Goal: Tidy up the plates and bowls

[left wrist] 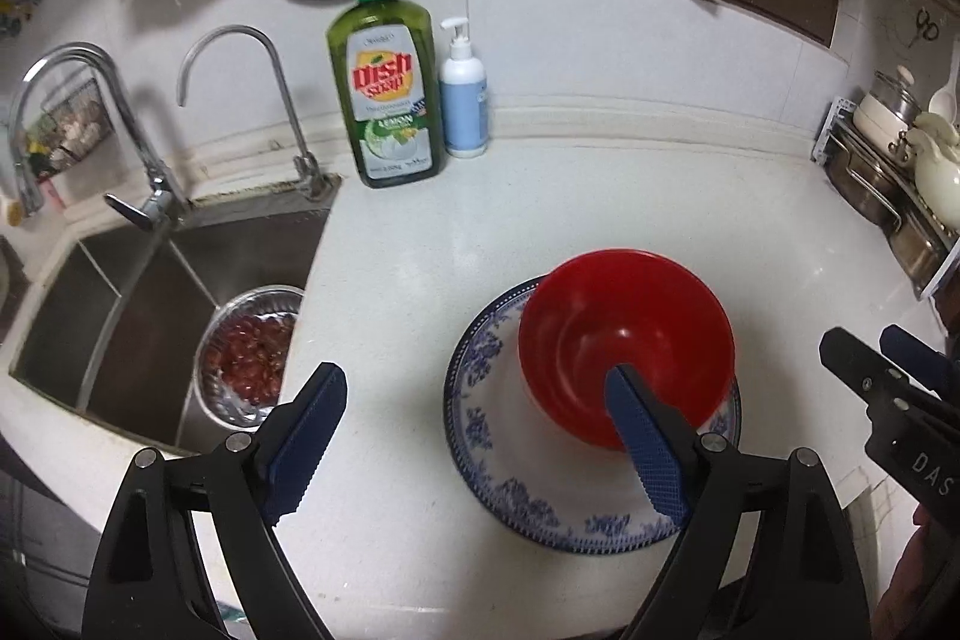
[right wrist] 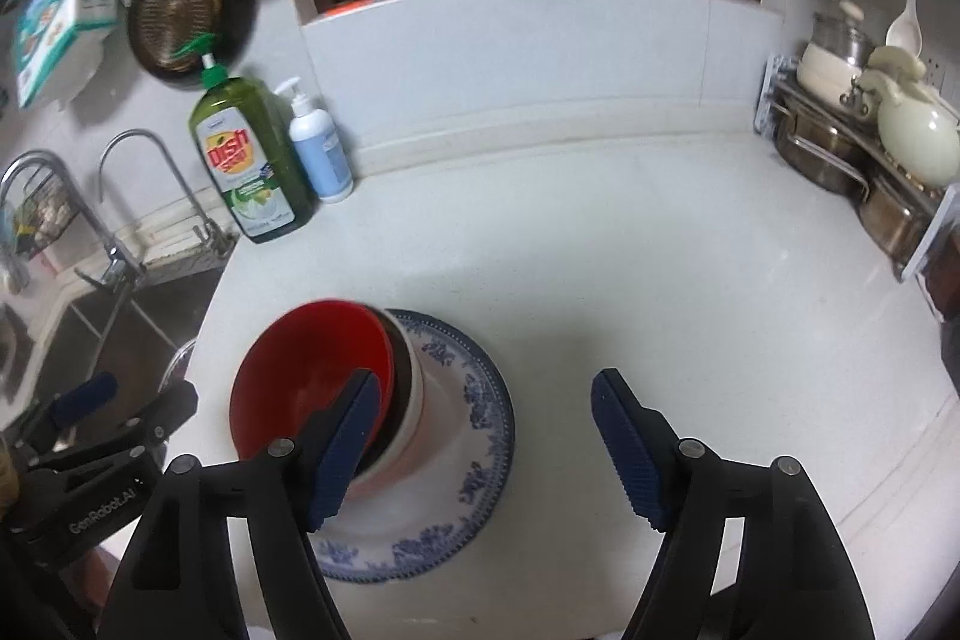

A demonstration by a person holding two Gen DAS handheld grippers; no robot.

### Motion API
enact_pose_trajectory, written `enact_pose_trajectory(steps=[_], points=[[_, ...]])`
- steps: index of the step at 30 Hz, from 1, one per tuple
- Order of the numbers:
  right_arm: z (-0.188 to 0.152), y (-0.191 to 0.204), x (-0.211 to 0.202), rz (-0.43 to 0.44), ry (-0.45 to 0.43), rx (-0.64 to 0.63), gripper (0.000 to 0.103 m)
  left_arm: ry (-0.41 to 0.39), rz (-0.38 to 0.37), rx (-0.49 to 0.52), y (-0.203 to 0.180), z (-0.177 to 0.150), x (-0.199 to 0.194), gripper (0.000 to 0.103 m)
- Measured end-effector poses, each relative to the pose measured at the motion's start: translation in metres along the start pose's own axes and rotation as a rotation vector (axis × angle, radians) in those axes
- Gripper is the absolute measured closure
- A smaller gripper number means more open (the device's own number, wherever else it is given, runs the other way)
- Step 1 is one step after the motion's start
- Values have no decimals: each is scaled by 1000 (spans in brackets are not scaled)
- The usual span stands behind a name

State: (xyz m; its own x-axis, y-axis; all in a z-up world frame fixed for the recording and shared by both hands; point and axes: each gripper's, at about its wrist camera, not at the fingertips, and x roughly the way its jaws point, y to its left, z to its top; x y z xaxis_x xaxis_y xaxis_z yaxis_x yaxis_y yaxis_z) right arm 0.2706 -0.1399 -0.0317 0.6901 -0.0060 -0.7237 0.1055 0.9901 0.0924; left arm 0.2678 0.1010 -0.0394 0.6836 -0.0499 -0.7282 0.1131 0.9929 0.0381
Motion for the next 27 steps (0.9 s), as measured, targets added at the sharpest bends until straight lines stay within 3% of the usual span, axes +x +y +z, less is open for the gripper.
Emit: enact_pose_trajectory(steps=[5,16,25,27], points=[[-23,-6,-16,-20,-29,-36,29,-104,83,19,-8,-24,-27,8],[-77,-28,-85,-70,-110,-116,29,-215,126,-16,-19,-81,-103,2],[-119,-44,-144,-17,-134,-99,29,-274,177,-15,-24,-131,-166,0],[-128,-47,-156,-13,-143,-90,22,-274,182,-11,-25,-139,-178,0]])
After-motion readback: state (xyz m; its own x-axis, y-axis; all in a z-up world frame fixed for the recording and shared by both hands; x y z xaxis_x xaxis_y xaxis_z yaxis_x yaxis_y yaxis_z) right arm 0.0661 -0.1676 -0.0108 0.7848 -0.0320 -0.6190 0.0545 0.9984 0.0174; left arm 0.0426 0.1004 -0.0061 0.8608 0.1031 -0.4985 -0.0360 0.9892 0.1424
